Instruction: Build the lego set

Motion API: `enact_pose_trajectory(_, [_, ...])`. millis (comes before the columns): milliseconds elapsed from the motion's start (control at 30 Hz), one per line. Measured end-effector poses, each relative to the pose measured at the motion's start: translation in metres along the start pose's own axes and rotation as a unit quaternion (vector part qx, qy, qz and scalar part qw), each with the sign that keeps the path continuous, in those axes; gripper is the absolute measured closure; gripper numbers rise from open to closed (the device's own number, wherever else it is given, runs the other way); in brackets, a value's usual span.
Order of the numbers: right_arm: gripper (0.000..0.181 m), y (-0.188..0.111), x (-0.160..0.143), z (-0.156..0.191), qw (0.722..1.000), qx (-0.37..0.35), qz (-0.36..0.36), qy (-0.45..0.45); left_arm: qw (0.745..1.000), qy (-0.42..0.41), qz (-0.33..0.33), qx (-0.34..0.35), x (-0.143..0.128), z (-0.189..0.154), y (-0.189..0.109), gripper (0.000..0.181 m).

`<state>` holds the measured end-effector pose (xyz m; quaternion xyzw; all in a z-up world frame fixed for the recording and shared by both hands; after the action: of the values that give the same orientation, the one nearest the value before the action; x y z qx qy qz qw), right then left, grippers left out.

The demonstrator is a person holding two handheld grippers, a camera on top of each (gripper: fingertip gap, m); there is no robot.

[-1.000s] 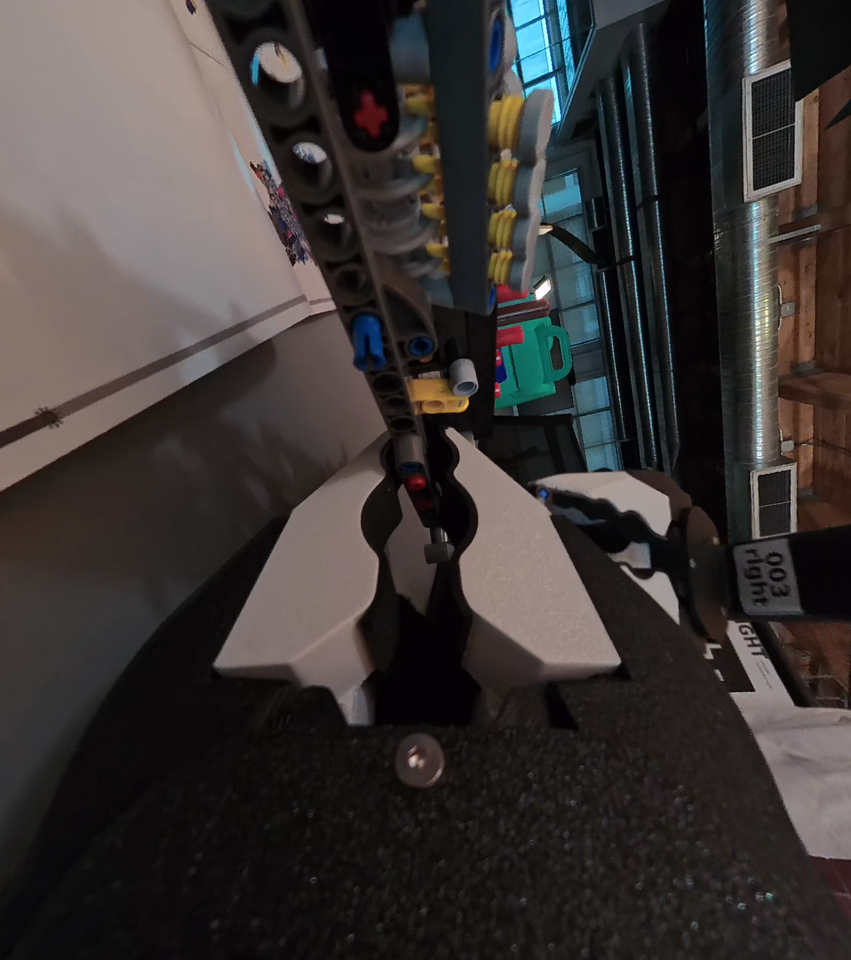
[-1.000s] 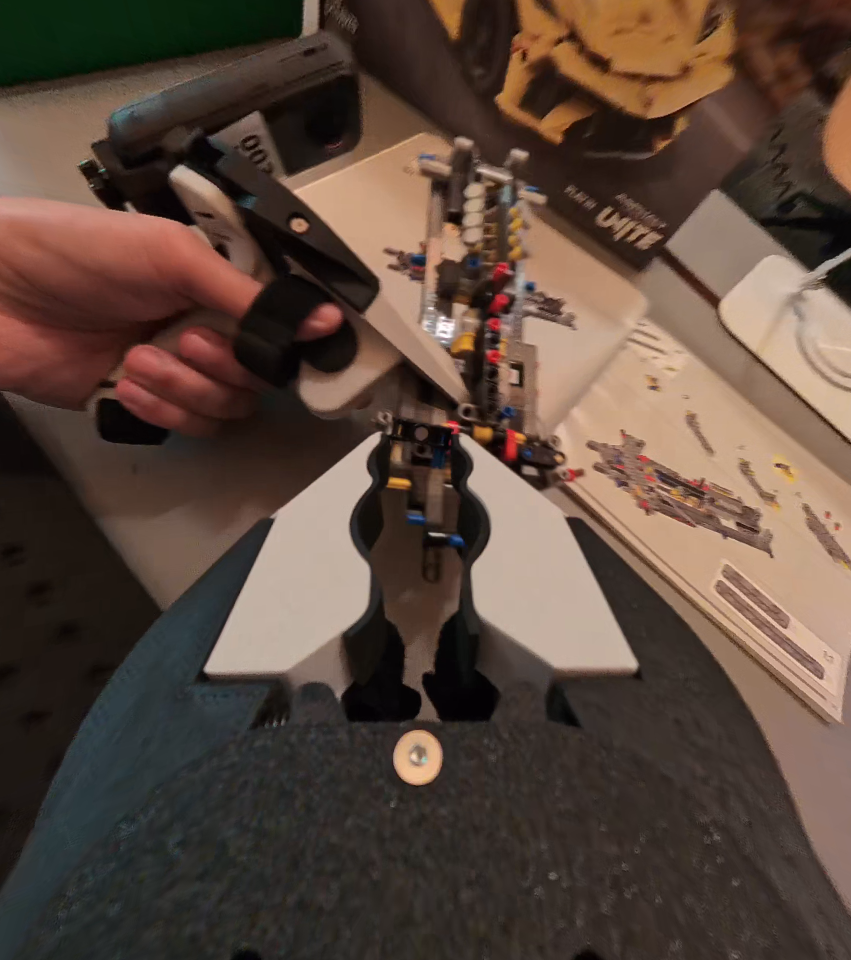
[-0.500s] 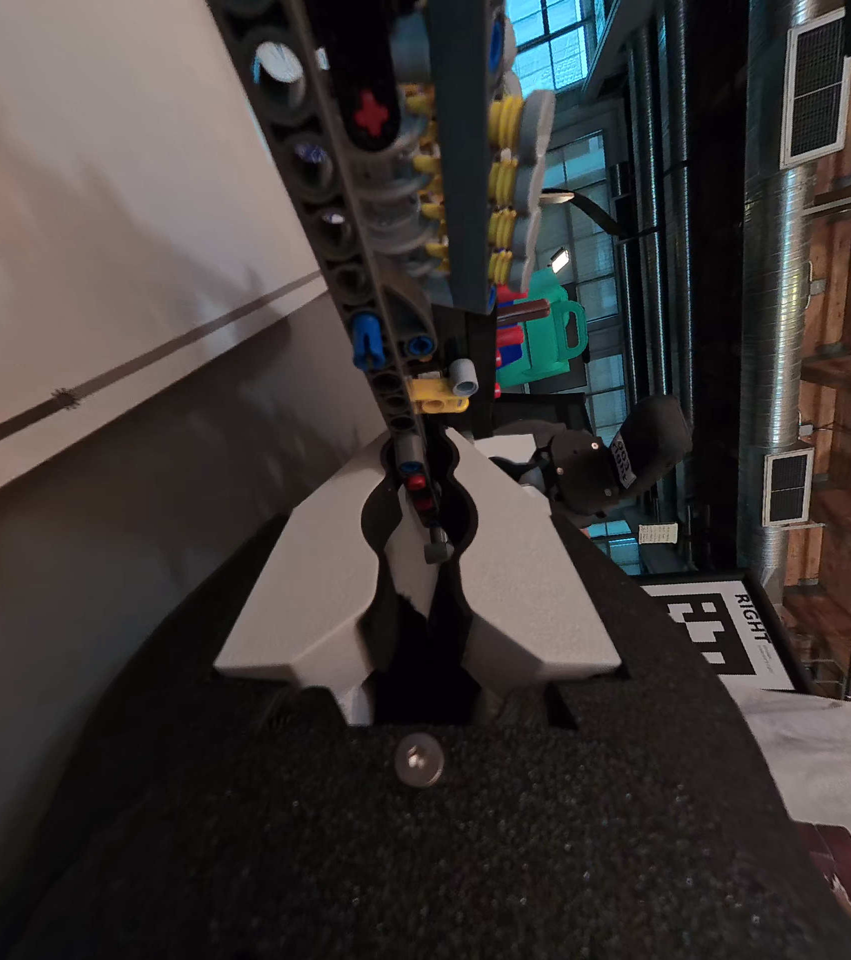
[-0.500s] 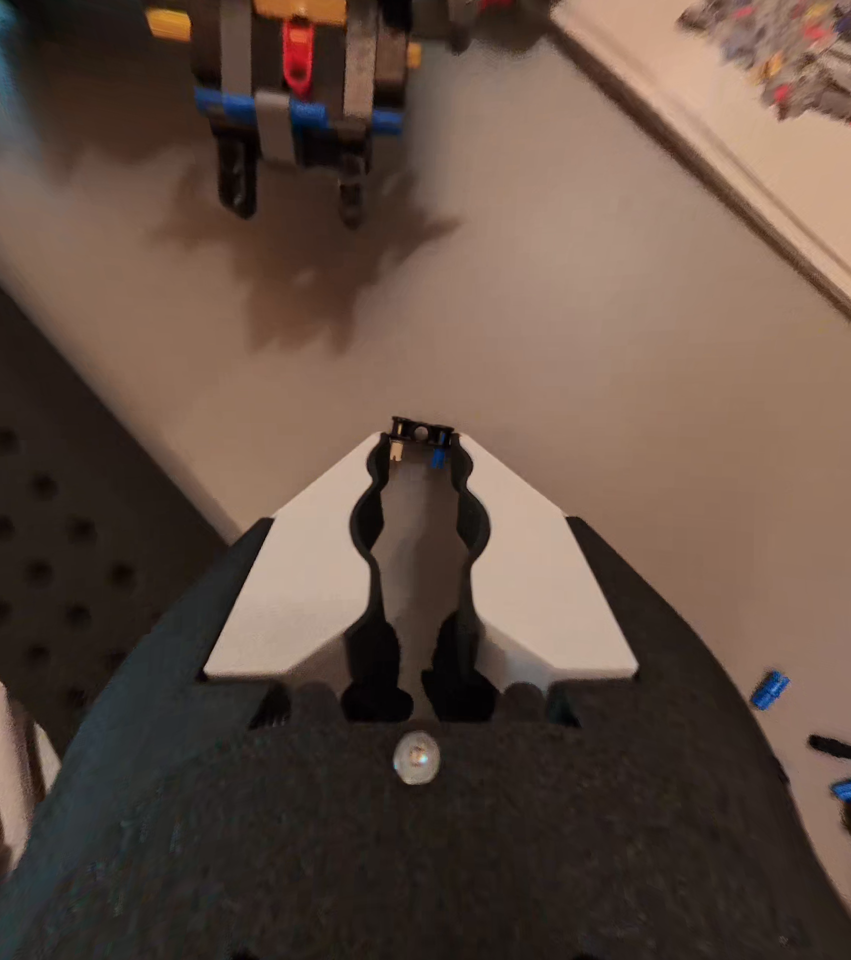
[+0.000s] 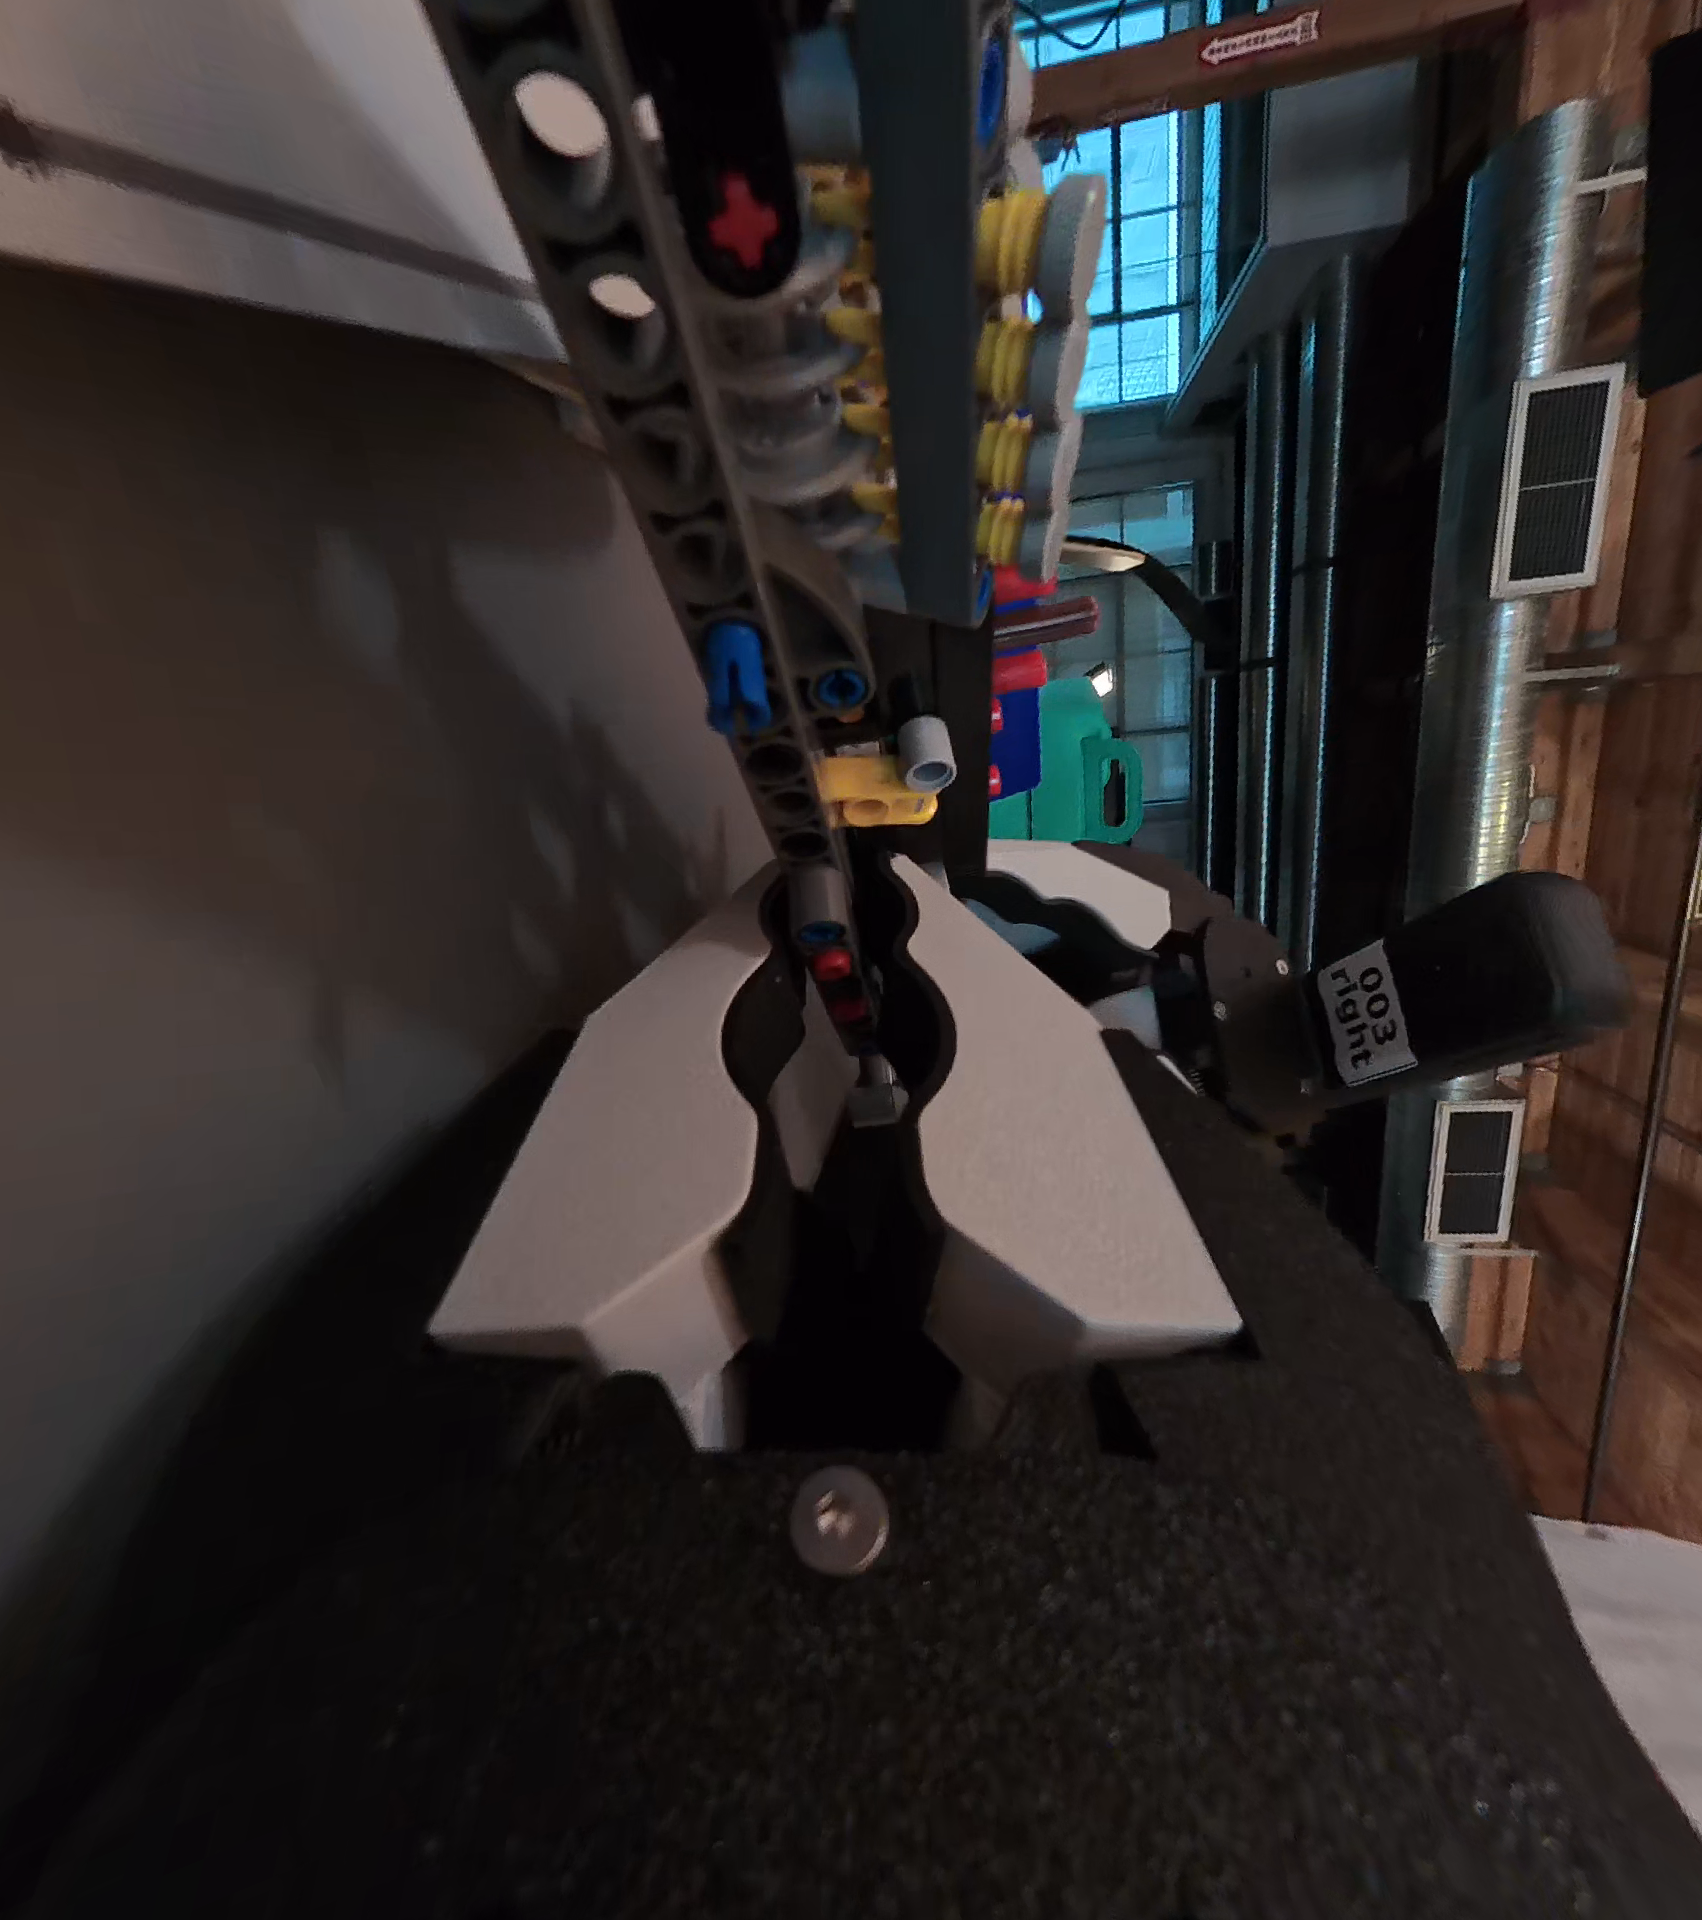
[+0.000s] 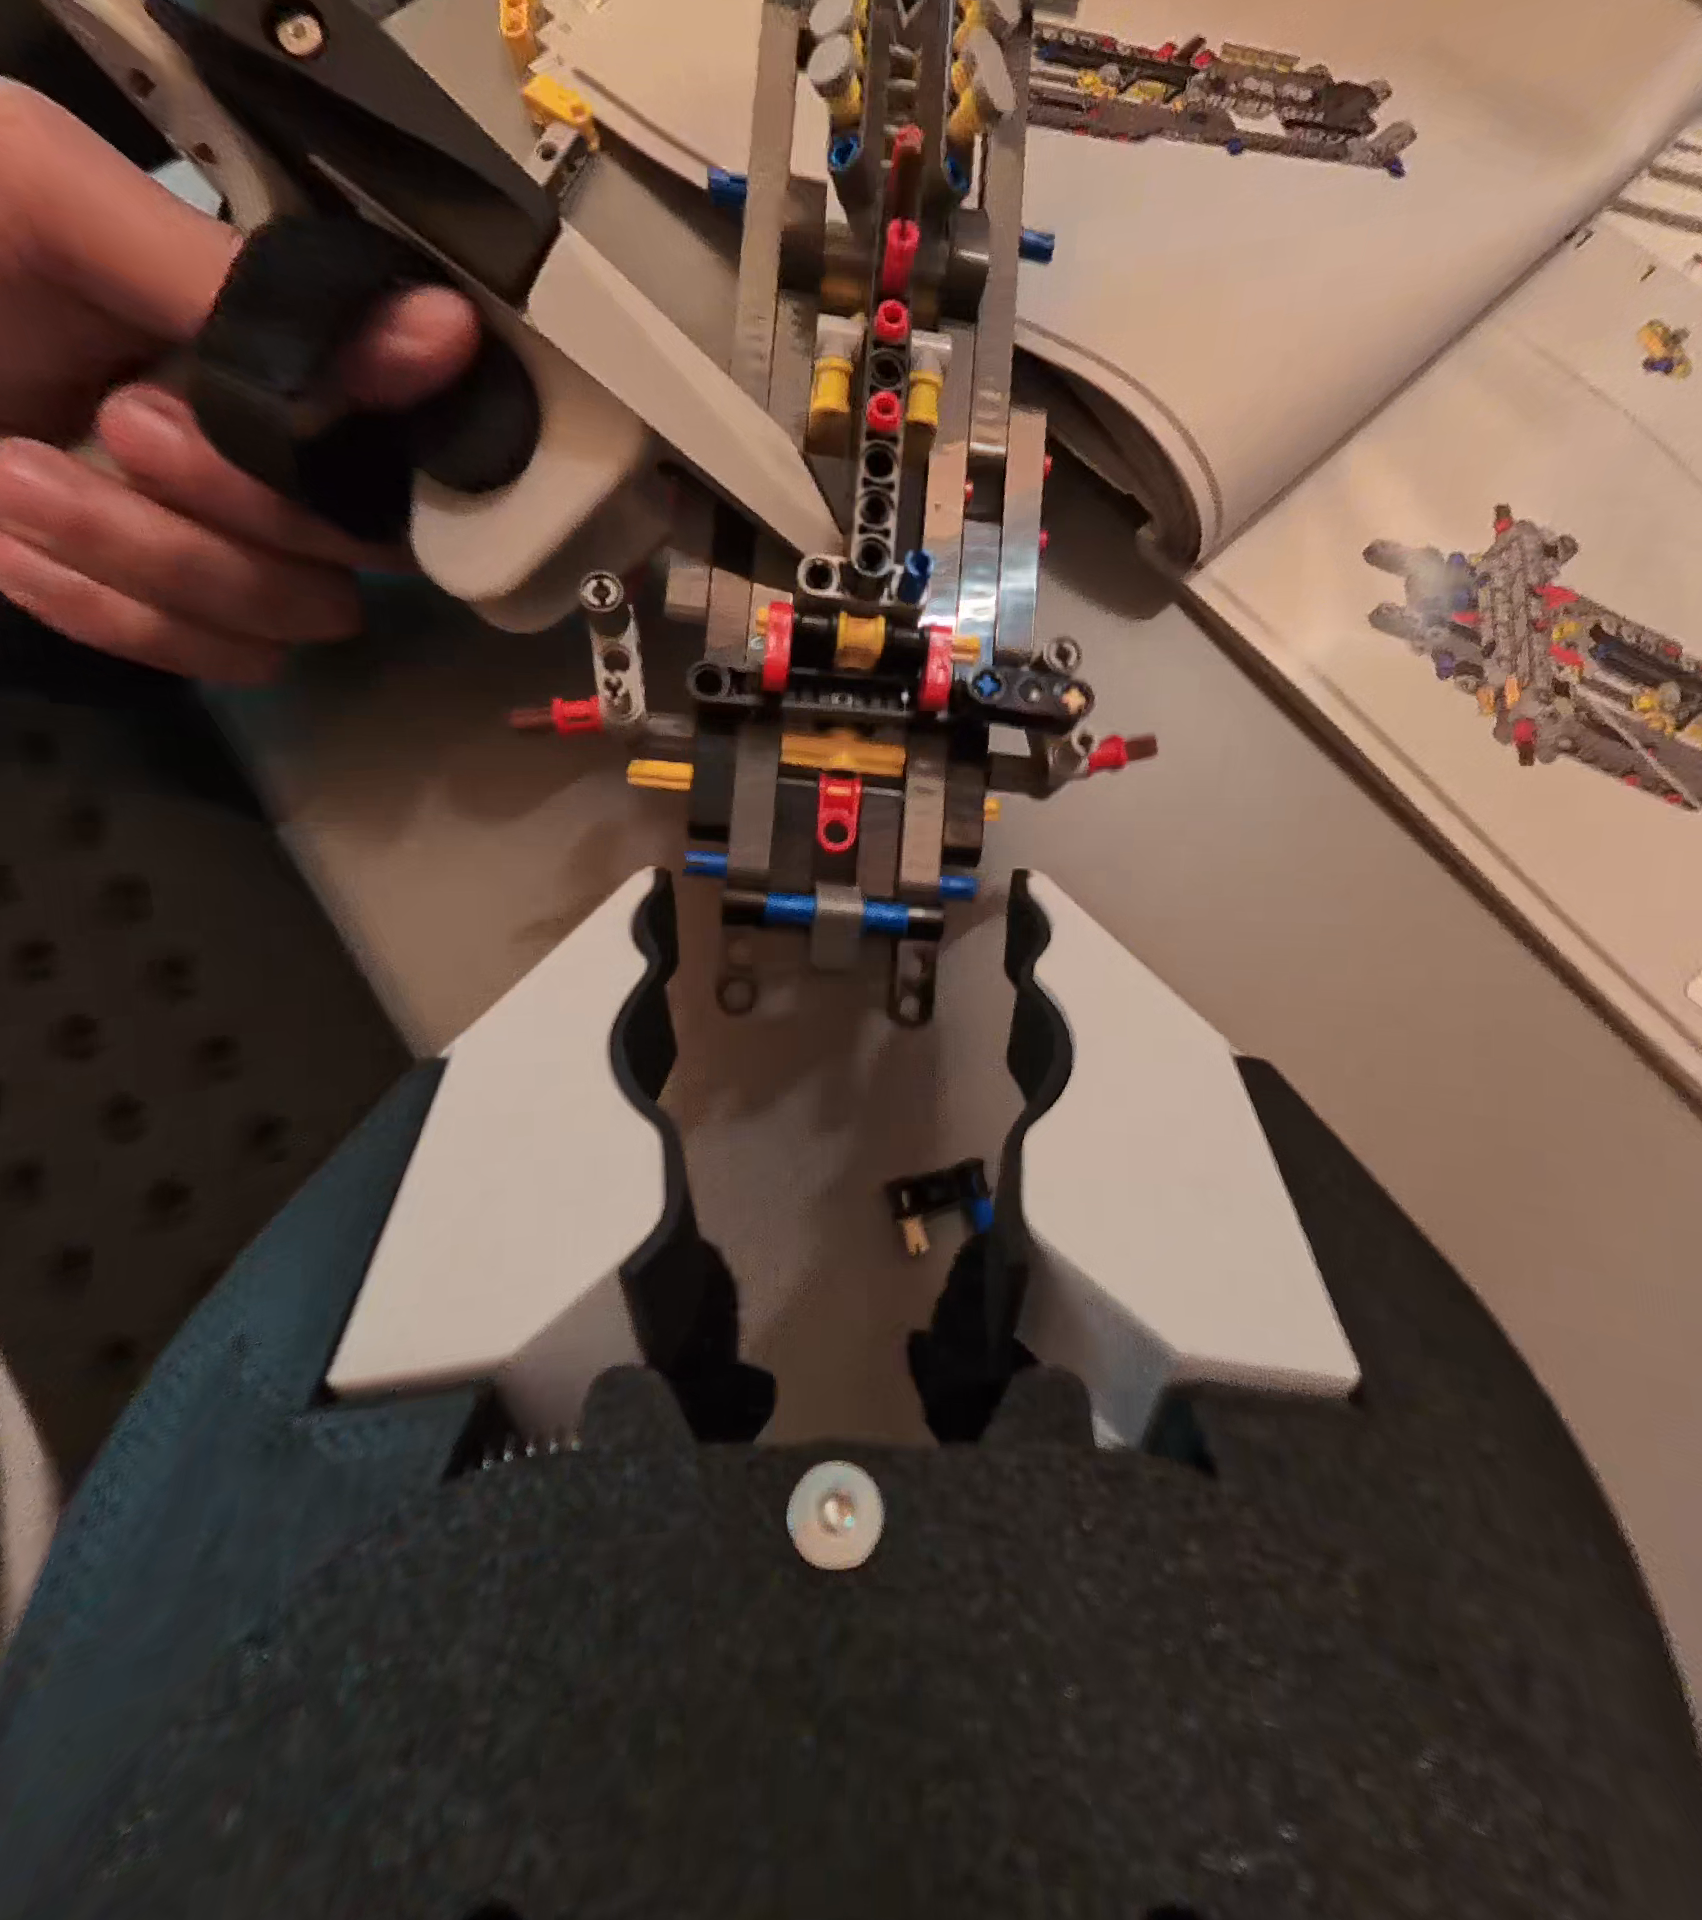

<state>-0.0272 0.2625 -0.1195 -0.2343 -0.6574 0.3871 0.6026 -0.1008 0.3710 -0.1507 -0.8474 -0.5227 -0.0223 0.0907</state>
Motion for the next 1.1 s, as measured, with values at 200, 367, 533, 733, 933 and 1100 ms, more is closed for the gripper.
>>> enact_pose_trajectory(200, [0.12,0.02,-0.006,-0.001,0.999,0.031,0.03,0.016,1.0,-0.022,-0.014,0.009,-0.007,0.005,0.004,0.174])
enact_pose_trajectory(367, [0.12,0.02,-0.008,-0.004,0.998,0.045,0.044,0.008,0.999,-0.024,0.004,0.038,-0.009,0.008,0.007,0.171])
enact_pose_trajectory(533, [0.12,0.019,-0.01,-0.007,0.998,0.034,0.054,-0.011,0.998,-0.021,0.023,0.051,-0.011,0.009,0.003,0.152])
enact_pose_trajectory(733, [0.12,0.028,-0.019,-0.006,0.997,0.018,0.074,-0.032,0.997,-0.006,0.038,0.061,-0.021,0.003,-0.017,0.138])
enact_pose_trajectory(933, [0.121,0.03,-0.022,-0.002,0.998,0.023,0.058,-0.029,0.989,0.085,0.05,0.115,-0.033,-0.004,-0.037,0.151])
enact_pose_trajectory(1100, [0.116,-0.003,-0.034,-0.007,0.998,0.045,0.032,-0.004,0.945,0.246,0.151,0.151,-0.052,-0.008,-0.036,0.157])
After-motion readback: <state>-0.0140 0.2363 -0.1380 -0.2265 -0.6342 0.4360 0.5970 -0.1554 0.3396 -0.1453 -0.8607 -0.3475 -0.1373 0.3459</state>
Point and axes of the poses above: each gripper's, where its closed fingertips meet, y out along the fingers, x out of its top, z = x × y across the jaws, the point moved 6 cm from there along -y, back along the fingers, and after that the axes turned 3 degrees about z, right-handed, at the moved point
